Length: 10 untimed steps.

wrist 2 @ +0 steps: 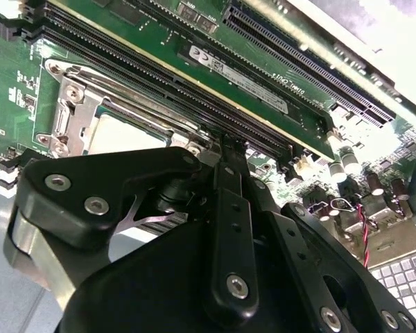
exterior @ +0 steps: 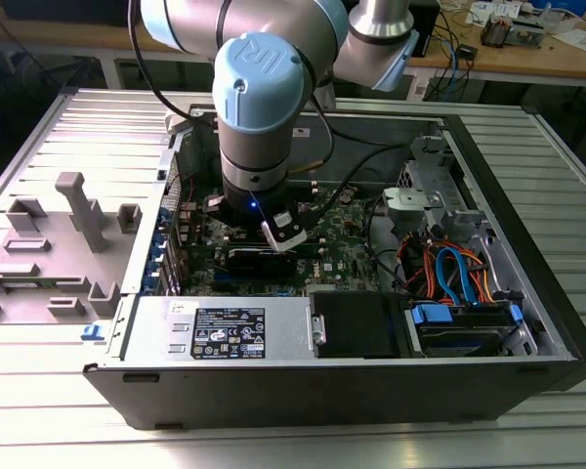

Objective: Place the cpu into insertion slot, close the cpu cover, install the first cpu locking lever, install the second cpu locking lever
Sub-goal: 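Install the second cpu locking lever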

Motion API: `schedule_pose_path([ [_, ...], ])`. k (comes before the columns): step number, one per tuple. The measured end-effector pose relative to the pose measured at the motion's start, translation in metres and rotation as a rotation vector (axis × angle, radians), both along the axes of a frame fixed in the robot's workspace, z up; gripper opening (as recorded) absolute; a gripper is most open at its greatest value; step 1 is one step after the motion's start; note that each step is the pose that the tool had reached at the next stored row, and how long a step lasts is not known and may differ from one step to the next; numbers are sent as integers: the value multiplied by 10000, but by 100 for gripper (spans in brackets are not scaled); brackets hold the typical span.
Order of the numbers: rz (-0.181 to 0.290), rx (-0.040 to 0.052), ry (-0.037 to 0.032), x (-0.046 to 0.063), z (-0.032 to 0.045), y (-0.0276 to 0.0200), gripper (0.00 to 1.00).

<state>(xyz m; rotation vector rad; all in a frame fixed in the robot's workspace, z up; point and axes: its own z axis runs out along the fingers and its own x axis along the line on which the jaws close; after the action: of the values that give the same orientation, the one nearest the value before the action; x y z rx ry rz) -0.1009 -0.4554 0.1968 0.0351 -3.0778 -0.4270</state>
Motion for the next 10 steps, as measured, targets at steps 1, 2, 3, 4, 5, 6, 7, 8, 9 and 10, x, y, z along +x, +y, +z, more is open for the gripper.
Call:
schedule_pose_path([
  [1, -2, -49, -2, 0, -2, 2, 11],
  [2, -2, -92, -3, 0, -3, 2, 11],
  [3, -1, -141, -3, 0, -3, 2, 11],
  [4, -1, -190, 0, 0, 0, -1, 11],
  [5, 0, -222, 0, 0, -1, 0, 11],
  [6, 0, -229, -1, 0, -1, 0, 11],
  [7, 0, -232, 0, 0, 0, -1, 11],
  [8, 0, -236, 1, 0, 4, 0, 11],
  [9, -1, -233, -2, 0, 11, 1, 11],
  [10, 0, -236, -2, 0, 32, 2, 11],
])
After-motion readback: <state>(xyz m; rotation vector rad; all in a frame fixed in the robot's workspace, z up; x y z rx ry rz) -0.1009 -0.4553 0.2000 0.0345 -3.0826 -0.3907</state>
